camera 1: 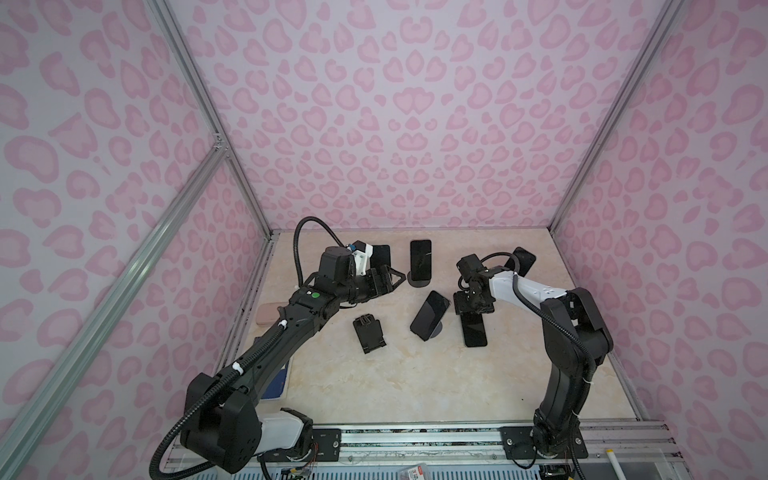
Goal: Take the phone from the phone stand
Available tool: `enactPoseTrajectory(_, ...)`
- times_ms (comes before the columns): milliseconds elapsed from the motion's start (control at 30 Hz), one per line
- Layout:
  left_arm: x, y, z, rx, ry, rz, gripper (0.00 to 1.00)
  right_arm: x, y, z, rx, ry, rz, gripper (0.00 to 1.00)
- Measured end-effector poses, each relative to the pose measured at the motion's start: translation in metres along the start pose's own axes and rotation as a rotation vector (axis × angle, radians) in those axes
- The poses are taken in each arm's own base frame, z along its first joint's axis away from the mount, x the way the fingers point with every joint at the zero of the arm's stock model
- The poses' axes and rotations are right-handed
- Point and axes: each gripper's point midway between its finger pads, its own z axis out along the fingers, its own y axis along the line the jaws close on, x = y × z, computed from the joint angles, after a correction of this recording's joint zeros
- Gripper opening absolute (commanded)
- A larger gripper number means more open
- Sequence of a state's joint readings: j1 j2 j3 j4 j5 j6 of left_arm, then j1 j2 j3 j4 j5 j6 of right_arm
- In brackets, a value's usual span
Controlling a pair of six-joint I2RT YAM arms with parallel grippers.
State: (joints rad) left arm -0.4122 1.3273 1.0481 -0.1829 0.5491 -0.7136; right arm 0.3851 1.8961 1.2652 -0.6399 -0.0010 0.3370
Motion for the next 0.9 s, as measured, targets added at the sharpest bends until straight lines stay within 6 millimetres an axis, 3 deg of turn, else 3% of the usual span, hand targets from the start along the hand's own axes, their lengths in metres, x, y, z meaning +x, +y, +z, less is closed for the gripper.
enactPoseTrajectory(900,-0.004,-0.008,-0.008,0.009,-0.026,0.022,0.96,0.006,0.014,0.010,-0.024,0.004,-0.043,0.74)
